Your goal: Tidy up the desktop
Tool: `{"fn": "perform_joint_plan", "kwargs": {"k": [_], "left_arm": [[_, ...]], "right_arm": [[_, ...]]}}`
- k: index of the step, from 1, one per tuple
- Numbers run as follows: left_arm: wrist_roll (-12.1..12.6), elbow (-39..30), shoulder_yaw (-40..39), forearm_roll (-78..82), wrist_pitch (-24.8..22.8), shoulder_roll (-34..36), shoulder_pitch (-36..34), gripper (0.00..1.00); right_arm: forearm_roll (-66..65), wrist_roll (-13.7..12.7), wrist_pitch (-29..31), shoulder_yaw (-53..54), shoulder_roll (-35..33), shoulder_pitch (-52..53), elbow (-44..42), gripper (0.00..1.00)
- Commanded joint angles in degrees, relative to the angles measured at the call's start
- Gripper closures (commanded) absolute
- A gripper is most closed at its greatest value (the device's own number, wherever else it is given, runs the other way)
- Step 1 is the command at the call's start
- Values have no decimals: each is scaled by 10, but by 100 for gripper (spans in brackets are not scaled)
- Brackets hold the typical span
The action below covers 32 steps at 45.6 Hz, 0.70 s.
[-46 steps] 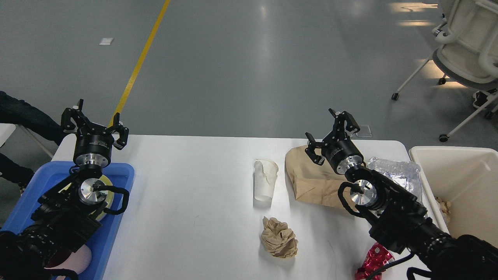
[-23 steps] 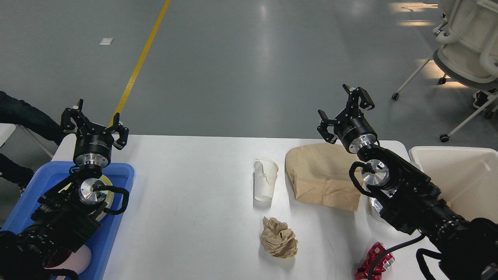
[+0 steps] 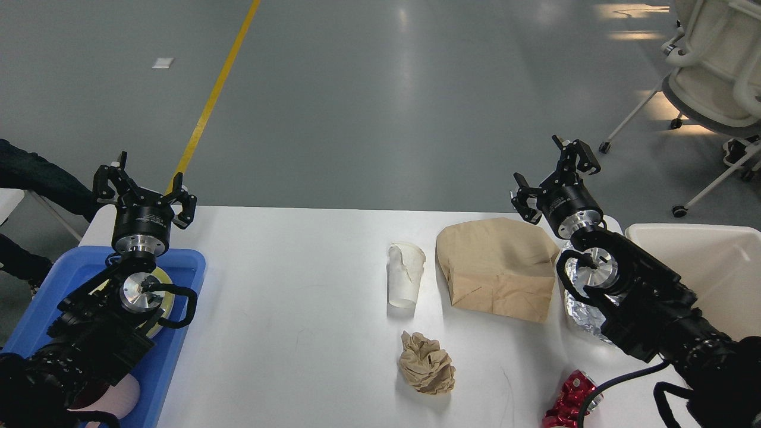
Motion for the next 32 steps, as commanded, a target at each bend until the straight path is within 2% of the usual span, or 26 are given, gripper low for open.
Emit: {"fn": "perform_joint_plan", "kwargs": {"k": [1, 5, 15, 25, 28, 32], "left_arm": [[0, -1, 0, 0, 0, 0, 0, 4], [0, 0, 0, 0, 0, 0, 0, 4], [0, 0, 0, 1, 0, 0, 0, 4], [0, 0, 0, 0, 0, 0, 0, 4], [0, 0, 0, 0, 0, 0, 0, 4], [0, 0, 0, 0, 0, 0, 0, 4]], "right_arm": [[0, 1, 1, 0, -17, 5, 2, 0], [0, 1, 1, 0, -42, 7, 4, 0], [-1, 1, 3, 1, -55, 7, 4, 0], [-8, -2, 51, -9, -86, 12, 13, 0], [-14, -9, 52, -34, -100, 27, 26, 0], [-40, -18, 53, -117, -128, 60, 43, 0]]}}
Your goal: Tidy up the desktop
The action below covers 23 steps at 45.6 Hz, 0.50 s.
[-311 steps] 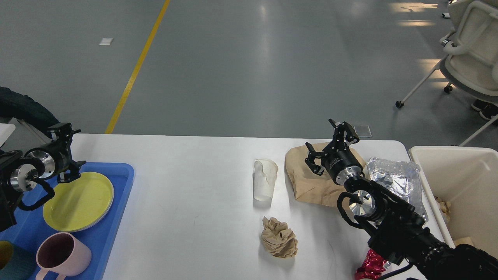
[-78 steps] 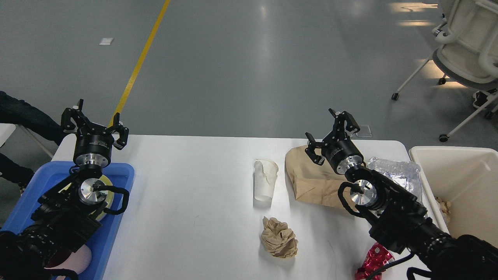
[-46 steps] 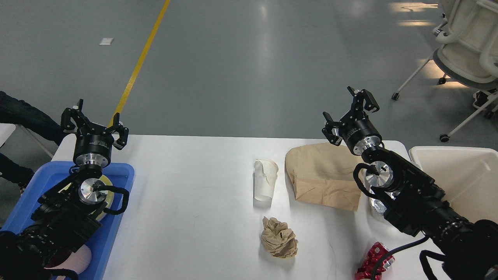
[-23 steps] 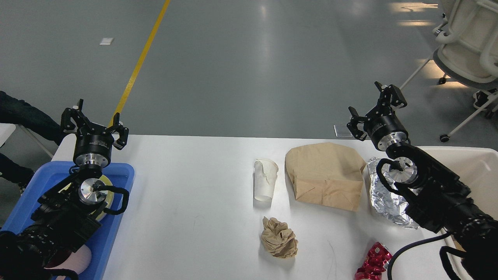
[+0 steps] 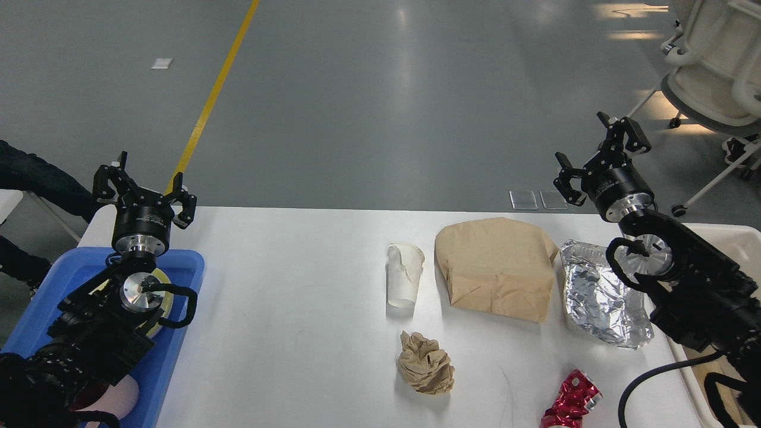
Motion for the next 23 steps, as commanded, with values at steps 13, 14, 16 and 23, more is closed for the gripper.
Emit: {"fn": "perform_joint_plan", "kwargs": {"k": [13, 14, 16, 23], "left_arm": [[0, -1, 0, 0, 0, 0, 0, 4], [0, 0, 0, 0, 0, 0, 0, 4], [0, 0, 0, 0, 0, 1, 0, 4], [0, 0, 0, 0, 0, 0, 0, 4]], "right_arm": [[-38, -57, -8, -413, -44, 160, 18, 0], [-37, -66, -8, -440, -45, 169, 18, 0], [-34, -89, -11, -498, -45, 191, 18, 0], [-31, -158, -15, -694, -31, 280, 30, 0]]}}
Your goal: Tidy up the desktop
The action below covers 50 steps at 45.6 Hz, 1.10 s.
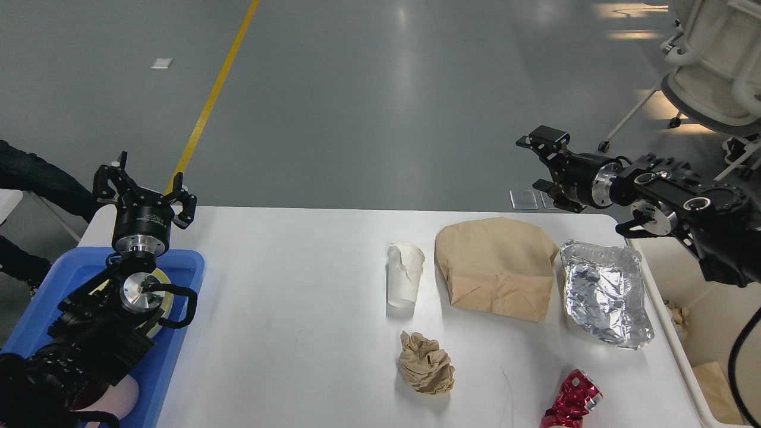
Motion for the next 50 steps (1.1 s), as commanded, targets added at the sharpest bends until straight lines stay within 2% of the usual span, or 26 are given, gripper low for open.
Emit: {"fn": "perform_joint_plan", "kwargs": {"k": [1, 10, 17, 23, 34, 36, 44, 50], "left_arm": [[0, 0, 0, 0, 0, 0, 0, 4], [0, 0, 0, 0, 0, 0, 0, 4], [0, -1, 0, 0, 0, 0, 0, 4], [0, -1, 0, 0, 0, 0, 0, 4], [0, 0, 0, 0, 0, 0, 0, 4], [0, 0, 0, 0, 0, 0, 0, 4], [0, 0, 0, 0, 0, 0, 0, 4], [0, 0, 0, 0, 0, 0, 0, 4]], "right_arm": [[2, -41, -2, -156, 17, 70, 10, 0], [2, -40, 8, -316, 45, 152, 24, 0], [2, -40, 24, -446, 78, 231, 99, 0], [2, -40, 104, -491, 89, 305, 173, 0], [-1, -40, 291, -529, 116, 396, 202, 0], [-1, -40, 308, -540, 119, 418, 215, 0], [0, -40, 323, -580, 121, 514, 284, 0], [-3, -40, 299, -592, 116, 472, 271, 0]]}}
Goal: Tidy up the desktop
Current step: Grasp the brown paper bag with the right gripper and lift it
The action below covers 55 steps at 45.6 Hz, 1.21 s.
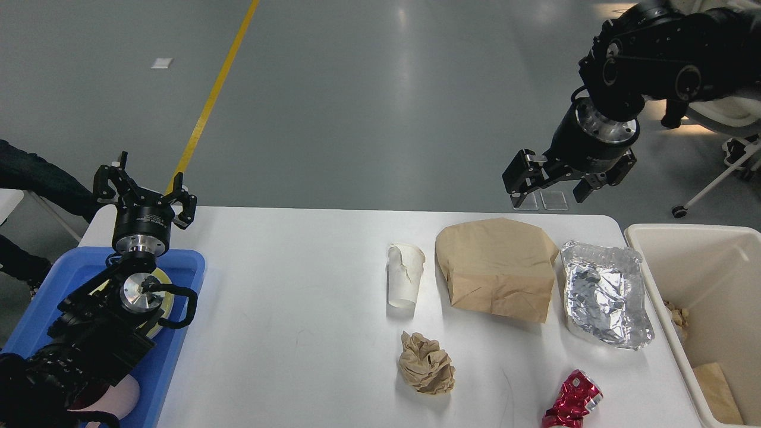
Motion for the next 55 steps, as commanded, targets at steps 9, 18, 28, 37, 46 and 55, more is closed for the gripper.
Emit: {"fn": "perform_joint_plan", "kwargs": {"k": [9, 18, 28, 37, 46, 55], "left_arm": [[0, 0, 0, 0, 0, 0, 0, 4], [0, 0, 0, 0, 0, 0, 0, 4], [0, 0, 0, 0, 0, 1, 0, 4], [0, 0, 0, 0, 0, 0, 0, 4], [0, 0, 0, 0, 0, 0, 0, 4], [0, 0, 0, 0, 0, 0, 0, 4]], "right_arm": [[5, -1, -151, -4, -16, -219, -87, 0], [32, -1, -310, 12, -25, -317, -114, 0], [61, -1, -356, 36, -25, -383, -131, 0], [61, -1, -357, 62, -25, -403, -131, 0], [61, -1, -375, 67, -23, -409, -131, 6], [64, -1, -367, 67, -21, -408, -126, 100]]}}
